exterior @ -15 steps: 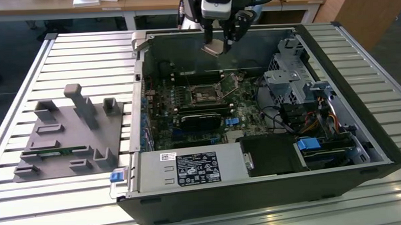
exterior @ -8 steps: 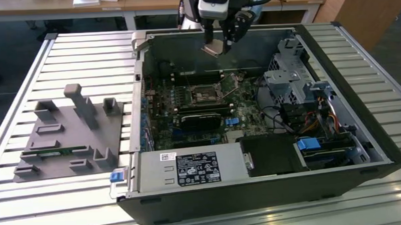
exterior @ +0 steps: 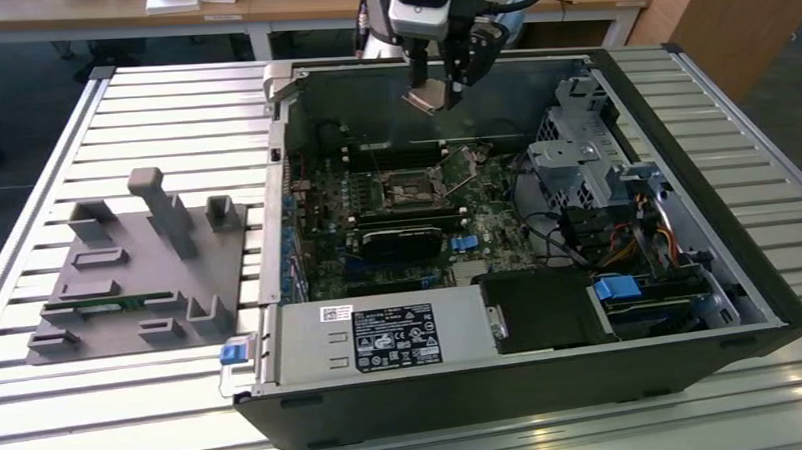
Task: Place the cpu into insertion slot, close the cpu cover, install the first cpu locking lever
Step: 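Place the cpu into insertion slot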
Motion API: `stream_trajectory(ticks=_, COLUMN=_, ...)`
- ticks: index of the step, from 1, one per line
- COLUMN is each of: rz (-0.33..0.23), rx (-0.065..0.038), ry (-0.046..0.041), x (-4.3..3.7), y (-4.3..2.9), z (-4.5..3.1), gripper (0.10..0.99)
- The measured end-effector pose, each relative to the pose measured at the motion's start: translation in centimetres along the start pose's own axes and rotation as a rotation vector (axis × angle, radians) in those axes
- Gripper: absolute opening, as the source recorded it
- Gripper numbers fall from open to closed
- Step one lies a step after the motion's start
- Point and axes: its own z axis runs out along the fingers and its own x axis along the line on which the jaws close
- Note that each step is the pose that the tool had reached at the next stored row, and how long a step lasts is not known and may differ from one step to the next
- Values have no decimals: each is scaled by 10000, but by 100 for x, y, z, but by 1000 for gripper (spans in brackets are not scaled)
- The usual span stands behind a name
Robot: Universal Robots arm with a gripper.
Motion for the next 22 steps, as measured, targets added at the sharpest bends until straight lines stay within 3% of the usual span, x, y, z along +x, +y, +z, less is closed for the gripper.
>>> stream_trajectory(ticks=22, rz=1285, rx=-25, ry=-114, x=6, y=-9, z=9, gripper=525)
